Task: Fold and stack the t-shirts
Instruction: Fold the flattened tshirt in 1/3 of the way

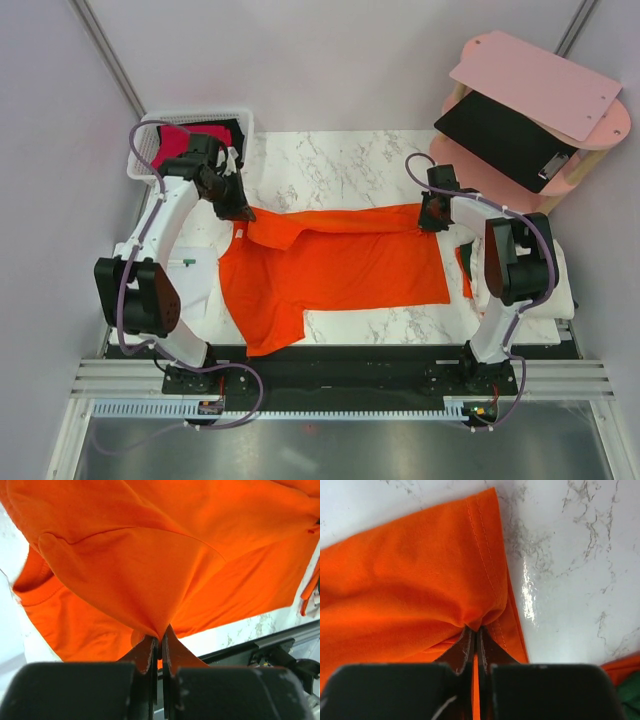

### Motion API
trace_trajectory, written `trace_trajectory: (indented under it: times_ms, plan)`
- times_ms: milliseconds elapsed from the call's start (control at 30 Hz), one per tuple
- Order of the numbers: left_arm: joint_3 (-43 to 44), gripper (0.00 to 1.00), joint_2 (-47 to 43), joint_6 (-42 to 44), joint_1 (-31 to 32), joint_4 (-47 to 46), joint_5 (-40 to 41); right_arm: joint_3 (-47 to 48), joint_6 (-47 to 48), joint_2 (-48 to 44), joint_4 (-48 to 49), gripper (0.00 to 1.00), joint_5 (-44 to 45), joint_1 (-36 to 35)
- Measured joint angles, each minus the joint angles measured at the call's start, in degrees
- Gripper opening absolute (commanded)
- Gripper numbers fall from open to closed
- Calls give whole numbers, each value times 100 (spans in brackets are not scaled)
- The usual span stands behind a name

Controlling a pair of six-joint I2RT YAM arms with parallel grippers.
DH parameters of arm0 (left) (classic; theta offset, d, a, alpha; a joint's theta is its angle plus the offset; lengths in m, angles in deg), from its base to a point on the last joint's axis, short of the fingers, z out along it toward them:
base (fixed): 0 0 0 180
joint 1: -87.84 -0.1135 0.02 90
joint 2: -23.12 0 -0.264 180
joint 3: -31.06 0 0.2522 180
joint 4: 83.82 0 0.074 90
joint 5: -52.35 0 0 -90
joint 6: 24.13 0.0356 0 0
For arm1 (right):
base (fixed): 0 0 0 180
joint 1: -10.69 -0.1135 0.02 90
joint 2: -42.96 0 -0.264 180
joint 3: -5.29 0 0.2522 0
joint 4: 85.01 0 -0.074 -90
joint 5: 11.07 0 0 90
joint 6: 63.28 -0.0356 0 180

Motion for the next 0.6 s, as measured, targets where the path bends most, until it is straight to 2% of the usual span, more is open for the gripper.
trace_trajectory:
  times_ms: [200,267,300,333,367,467,567,600]
  plan:
    - [-444,2,-267,22,0,15,-254,0,0,13,35,8,59,0]
    - [-822,6,-323,46,0,-17,-254,2,0,15,42,10,66,0]
    - [-1082,12,-350,63,0,-26,-240,2,0,17,44,14,63,-2]
    - [-1259,59,-350,74,0,2,-227,4,-2,20,46,25,63,0]
    - [-1462,99,-350,87,0,26,-170,4,-2,20,48,43,61,0]
    - [-1875,100,-407,103,0,144,61,4,-13,9,92,72,81,-2]
    - [-1937,100,-723,103,-2,195,374,-26,20,-63,87,86,109,0]
    - [-1926,100,-881,98,-4,188,439,-48,20,-109,63,87,131,0]
